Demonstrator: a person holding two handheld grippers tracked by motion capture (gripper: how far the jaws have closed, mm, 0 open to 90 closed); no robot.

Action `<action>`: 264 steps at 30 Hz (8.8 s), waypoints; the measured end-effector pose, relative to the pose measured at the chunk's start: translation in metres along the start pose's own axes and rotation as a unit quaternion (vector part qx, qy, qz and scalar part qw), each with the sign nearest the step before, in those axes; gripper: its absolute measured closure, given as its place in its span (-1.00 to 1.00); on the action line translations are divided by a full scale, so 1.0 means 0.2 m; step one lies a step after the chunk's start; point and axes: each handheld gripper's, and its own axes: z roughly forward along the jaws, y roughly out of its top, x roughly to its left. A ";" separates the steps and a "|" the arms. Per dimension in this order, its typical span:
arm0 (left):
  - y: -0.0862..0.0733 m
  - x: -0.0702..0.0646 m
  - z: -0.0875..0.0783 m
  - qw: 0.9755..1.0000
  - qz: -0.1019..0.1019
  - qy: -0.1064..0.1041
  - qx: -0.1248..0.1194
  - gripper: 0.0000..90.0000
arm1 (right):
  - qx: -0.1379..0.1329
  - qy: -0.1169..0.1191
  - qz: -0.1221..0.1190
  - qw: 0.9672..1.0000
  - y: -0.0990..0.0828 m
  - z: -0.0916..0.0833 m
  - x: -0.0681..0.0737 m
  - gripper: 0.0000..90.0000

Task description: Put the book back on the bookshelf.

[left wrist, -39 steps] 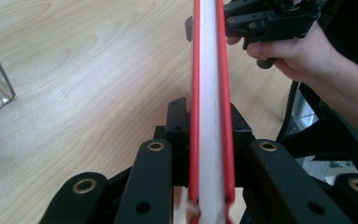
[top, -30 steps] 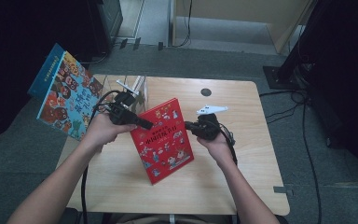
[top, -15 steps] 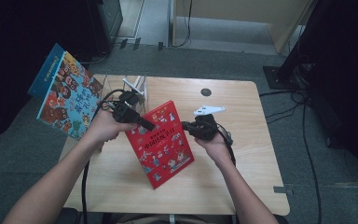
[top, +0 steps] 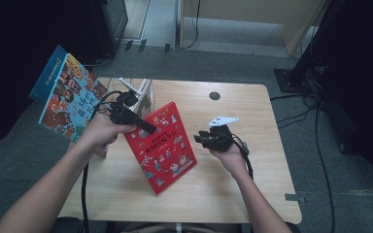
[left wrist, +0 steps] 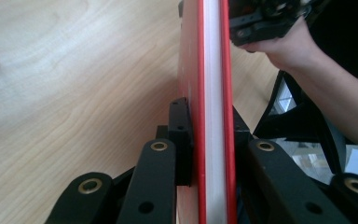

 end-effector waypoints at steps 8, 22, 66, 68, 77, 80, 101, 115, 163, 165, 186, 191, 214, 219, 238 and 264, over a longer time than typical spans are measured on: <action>-0.04 0.01 -0.12 1.000 -0.016 0.018 -0.015 0.77 | 0.001 0.005 0.015 1.000 -0.06 0.02 -0.06 0.44; -0.14 0.04 -0.29 0.998 -0.042 0.045 -0.035 0.77 | 0.007 -0.022 -0.004 1.000 -0.16 0.10 -0.07 0.29; -0.38 0.13 -0.67 0.985 -0.104 0.114 -0.076 0.77 | 0.012 -0.075 -0.022 0.997 -0.26 0.16 -0.09 -0.13; -0.40 0.15 -0.69 0.984 -0.108 0.117 -0.077 0.77 | 0.012 -0.076 -0.022 0.997 -0.26 0.16 -0.09 -0.13; -0.42 0.20 -0.76 0.979 -0.129 0.137 -0.080 0.77 | 0.012 -0.077 -0.021 0.997 -0.26 0.16 -0.09 -0.13; -0.40 0.22 -0.78 0.976 -0.136 0.148 -0.083 0.77 | 0.012 -0.077 -0.021 0.997 -0.26 0.16 -0.09 -0.13; -0.25 0.29 -0.80 0.970 -0.151 0.173 -0.084 0.77 | 0.010 -0.077 -0.023 0.997 -0.26 0.17 -0.09 -0.13; -0.17 0.36 -0.79 0.967 -0.158 0.176 -0.094 0.77 | 0.013 -0.075 -0.021 0.997 -0.25 0.17 -0.08 -0.13; -0.02 0.51 -0.73 0.962 -0.176 0.203 -0.049 0.71 | 0.013 -0.074 -0.021 0.997 -0.26 0.17 -0.08 -0.13; -0.01 0.51 -0.71 0.964 -0.173 0.198 -0.038 0.70 | 0.013 -0.074 -0.021 0.997 -0.26 0.17 -0.08 -0.13; 0.07 0.53 -0.72 0.958 -0.203 0.194 -0.054 0.77 | 0.014 -0.073 -0.021 0.997 -0.26 0.17 -0.08 -0.12; 0.12 0.55 -0.72 0.955 -0.206 0.207 -0.052 0.77 | 0.013 -0.073 -0.020 0.997 -0.25 0.17 -0.08 -0.12; 0.17 0.65 -0.68 0.951 -0.213 0.214 -0.067 0.75 | 0.014 -0.072 -0.020 0.997 -0.25 0.17 -0.08 -0.12; 0.17 0.64 -0.68 0.951 -0.209 0.217 -0.068 0.70 | 0.014 -0.072 -0.020 0.997 -0.25 0.17 -0.08 -0.12; 0.14 0.59 -0.73 0.952 -0.188 0.222 -0.094 0.15 | 0.013 -0.073 -0.023 0.997 -0.26 0.17 -0.08 -0.14; 0.08 0.47 -0.88 0.946 -0.160 0.239 -0.152 0.05 | 0.013 -0.071 -0.024 0.997 -0.26 0.17 -0.08 -0.16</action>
